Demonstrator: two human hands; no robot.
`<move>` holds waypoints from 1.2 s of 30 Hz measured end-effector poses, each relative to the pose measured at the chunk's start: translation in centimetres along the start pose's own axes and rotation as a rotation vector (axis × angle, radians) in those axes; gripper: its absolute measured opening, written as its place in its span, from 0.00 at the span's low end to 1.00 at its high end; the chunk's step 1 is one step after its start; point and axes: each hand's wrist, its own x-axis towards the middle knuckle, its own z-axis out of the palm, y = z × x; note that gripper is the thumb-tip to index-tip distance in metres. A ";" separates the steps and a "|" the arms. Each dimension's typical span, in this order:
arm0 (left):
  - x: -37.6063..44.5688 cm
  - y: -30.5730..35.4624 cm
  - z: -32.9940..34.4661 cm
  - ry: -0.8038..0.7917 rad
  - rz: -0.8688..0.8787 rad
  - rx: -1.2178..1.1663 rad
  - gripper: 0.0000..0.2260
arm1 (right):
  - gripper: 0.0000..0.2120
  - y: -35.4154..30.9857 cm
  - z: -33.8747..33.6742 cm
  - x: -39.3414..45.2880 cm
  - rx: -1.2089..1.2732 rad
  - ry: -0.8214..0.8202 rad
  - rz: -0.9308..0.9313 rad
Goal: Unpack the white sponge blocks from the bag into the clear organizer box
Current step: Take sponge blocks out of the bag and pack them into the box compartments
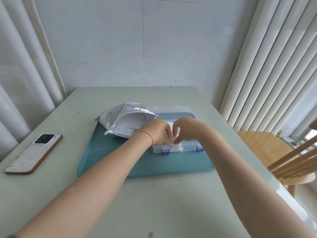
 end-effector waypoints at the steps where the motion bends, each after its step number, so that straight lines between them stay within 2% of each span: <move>1: -0.2 -0.2 -0.2 0.024 0.000 -0.009 0.15 | 0.13 0.0 -0.1 0.2 0.029 0.030 0.002; 3: -0.8 -1.0 -0.7 0.135 -0.009 -0.081 0.11 | 0.07 0.0 -0.3 0.5 0.127 0.161 0.017; 4: -1.1 -1.7 -0.9 0.242 -0.011 -0.128 0.07 | 0.05 -0.2 -0.5 0.7 0.167 0.245 0.018; 7: -2.4 -4.4 -1.4 0.751 -0.011 -0.154 0.05 | 0.08 -2.0 -0.8 1.5 0.265 0.417 -0.017; 9: -3.6 -6.8 -1.7 0.942 -0.029 -0.105 0.03 | 0.10 -4.7 -0.5 2.5 0.296 0.419 -0.079; 11: -4.4 -9.0 -1.8 0.918 -0.052 -0.082 0.06 | 0.12 -7.3 0.2 4.0 0.239 0.344 -0.142; 15: -5.1 -11.5 -2.0 0.710 -0.157 -0.230 0.15 | 0.14 -11.4 2.8 7.4 -0.091 0.157 -0.210; 18: -4.9 -11.4 -2.1 0.693 -0.146 -0.360 0.16 | 0.17 -11.8 4.0 8.8 -0.251 0.146 -0.161; 22: -4.8 -11.5 -2.2 0.679 -0.153 -0.423 0.16 | 0.17 -11.8 4.0 9.0 -0.331 0.162 -0.154; 29: -4.4 -11.7 -2.1 0.677 -0.135 -0.464 0.17 | 0.16 -11.4 2.6 8.4 -0.160 0.256 -0.159; 32: -4.5 -11.5 -2.1 0.679 -0.145 -0.463 0.16 | 0.17 -11.1 1.9 8.4 0.027 0.260 -0.133; 36: -4.6 -11.3 -2.1 0.671 -0.145 -0.460 0.16 | 0.14 -10.6 1.8 8.1 0.267 0.348 -0.109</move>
